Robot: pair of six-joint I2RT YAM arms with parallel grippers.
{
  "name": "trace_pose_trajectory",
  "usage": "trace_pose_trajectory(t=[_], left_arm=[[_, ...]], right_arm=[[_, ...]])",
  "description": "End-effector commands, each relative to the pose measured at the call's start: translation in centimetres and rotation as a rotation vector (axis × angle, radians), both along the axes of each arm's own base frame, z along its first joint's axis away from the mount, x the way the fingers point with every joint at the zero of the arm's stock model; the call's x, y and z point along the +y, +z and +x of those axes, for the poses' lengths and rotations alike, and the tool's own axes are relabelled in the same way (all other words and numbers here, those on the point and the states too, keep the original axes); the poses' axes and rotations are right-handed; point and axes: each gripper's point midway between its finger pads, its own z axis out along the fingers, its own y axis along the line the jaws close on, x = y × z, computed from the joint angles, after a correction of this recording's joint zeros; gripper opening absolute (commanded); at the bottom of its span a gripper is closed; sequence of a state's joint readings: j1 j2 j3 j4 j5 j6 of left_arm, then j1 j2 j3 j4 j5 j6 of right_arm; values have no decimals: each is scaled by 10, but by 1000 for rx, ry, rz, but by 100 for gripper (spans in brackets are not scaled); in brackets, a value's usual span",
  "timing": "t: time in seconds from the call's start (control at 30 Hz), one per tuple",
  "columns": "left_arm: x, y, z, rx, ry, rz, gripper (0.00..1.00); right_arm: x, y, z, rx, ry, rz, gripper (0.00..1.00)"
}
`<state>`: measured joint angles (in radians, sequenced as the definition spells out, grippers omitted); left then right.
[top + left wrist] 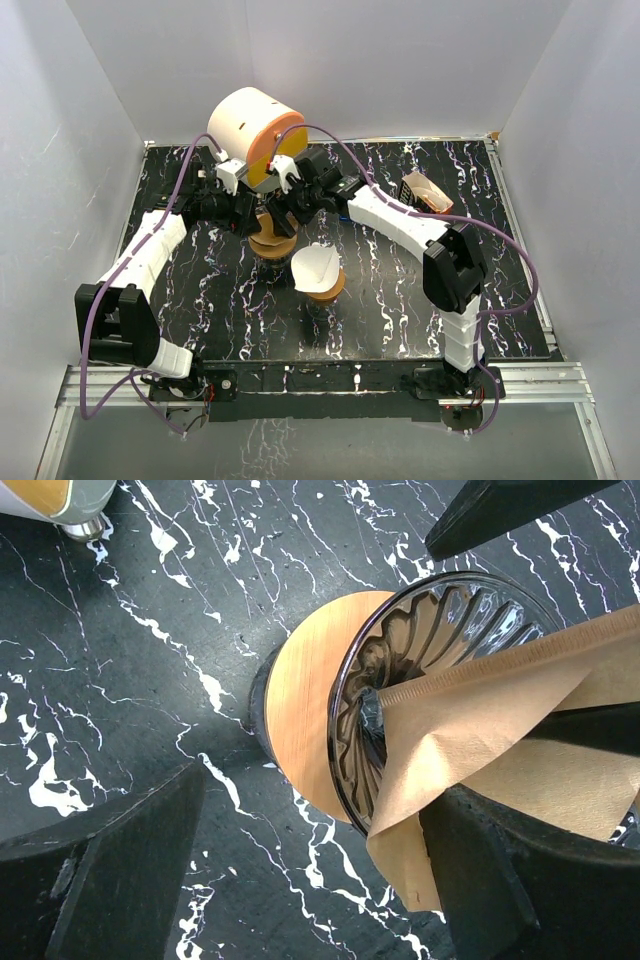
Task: Place the coffee filter in the dripper
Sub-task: Adjust the coffee filter in the coffee dripper.
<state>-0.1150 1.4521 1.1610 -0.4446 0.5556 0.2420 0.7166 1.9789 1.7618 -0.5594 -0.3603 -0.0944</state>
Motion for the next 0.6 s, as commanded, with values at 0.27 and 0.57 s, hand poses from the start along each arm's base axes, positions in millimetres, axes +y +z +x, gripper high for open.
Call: trace_pose_trajectory(t=[0.27, 0.57], left_arm=[[4, -5, 3, -11, 9, 12, 86], [1, 6, 3, -48, -1, -2, 86]], right_arm=[[11, 11, 11, -69, 1, 5, 82], [13, 45, 8, -119, 39, 45, 85]])
